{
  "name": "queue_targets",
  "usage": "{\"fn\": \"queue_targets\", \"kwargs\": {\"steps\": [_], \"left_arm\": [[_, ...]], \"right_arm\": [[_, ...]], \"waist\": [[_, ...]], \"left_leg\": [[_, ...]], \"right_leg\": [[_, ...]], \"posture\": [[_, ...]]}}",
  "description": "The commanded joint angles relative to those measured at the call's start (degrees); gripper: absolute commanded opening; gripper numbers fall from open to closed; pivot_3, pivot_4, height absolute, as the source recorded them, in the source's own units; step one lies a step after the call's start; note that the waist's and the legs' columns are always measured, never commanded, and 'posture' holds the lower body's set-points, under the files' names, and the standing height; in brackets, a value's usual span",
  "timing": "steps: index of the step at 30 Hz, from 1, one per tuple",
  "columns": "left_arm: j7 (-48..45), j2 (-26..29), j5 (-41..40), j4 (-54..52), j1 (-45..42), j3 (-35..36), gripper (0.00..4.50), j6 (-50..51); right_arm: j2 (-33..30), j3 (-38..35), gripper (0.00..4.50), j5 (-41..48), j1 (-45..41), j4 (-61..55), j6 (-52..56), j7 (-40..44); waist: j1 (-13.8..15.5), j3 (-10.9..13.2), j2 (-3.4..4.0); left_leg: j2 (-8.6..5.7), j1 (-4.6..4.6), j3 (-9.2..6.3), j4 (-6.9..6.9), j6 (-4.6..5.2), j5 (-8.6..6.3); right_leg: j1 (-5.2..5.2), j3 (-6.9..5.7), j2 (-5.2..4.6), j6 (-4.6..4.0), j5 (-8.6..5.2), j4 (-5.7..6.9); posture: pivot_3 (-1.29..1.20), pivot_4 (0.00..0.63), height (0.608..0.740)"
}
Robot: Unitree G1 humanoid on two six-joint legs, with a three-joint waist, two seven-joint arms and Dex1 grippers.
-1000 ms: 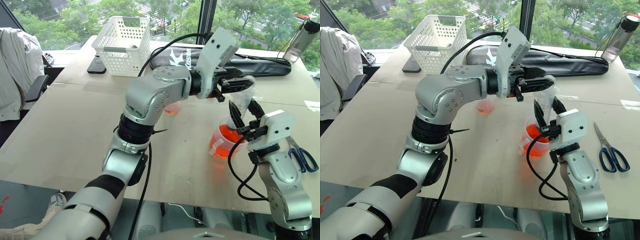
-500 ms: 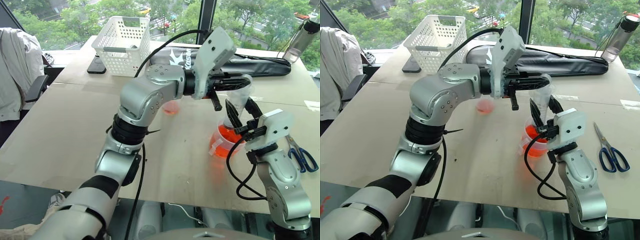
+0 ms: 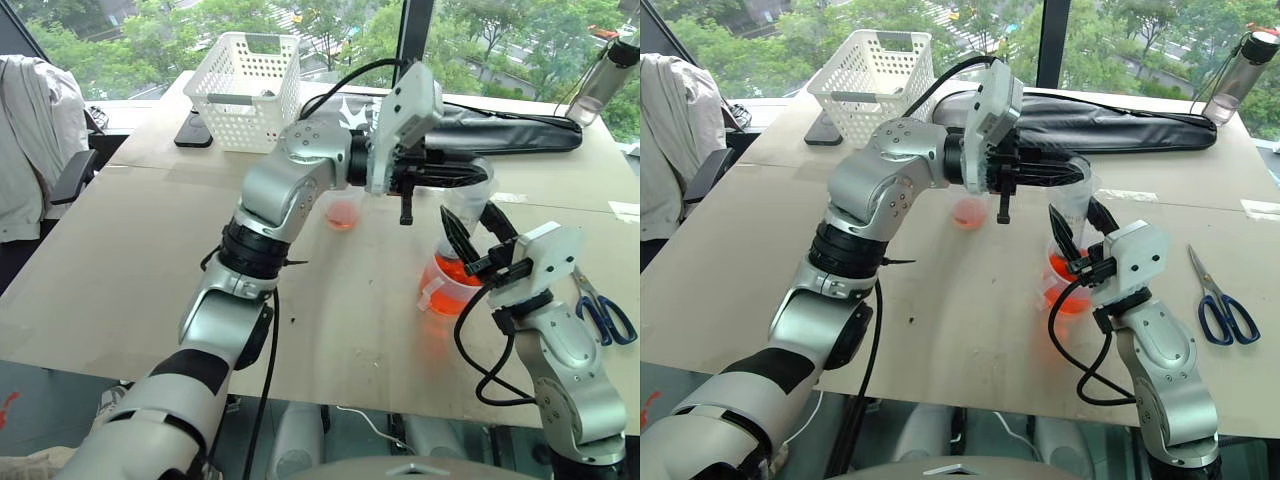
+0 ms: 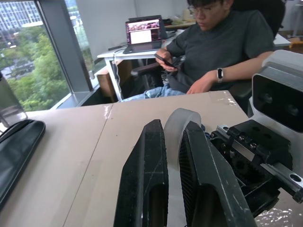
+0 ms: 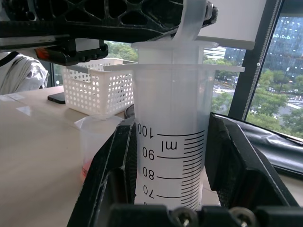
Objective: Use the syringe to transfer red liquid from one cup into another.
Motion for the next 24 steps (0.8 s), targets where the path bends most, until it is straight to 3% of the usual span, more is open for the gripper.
{"fn": "queue_targets", "kwargs": {"steps": [1, 24], "left_arm": [[-4.2, -0.6, -0.4, 1.7, -3.0, 1.3, 0.0, -4.5], [-0.5, -3.0, -0.3, 3.0, -4.8, 2.7, 0.0, -1.1]], "right_arm": [[-0.4, -1.9, 1.53, 1.6, 0.0, -2.7, 0.2, -0.1], [-1.9, -1.9, 1.53, 0.7, 1.7, -4.2, 1.6, 0.0]], "waist": [[0.0, 0.0, 0.0], [0.0, 0.0, 0.0]], "left_leg": [[0.0, 0.0, 0.0, 0.0, 0.0, 0.0], [0.0, -0.01, -0.01, 0.0, 0.0, 0.0]], "right_leg": [[0.0, 0.0, 0.0, 0.0, 0.0, 0.0], [0.0, 0.0, 0.01, 0.02, -0.01, 0.01]], "posture": [[0.0, 0.15, 0.724], [0.0, 0.15, 0.724]]}}
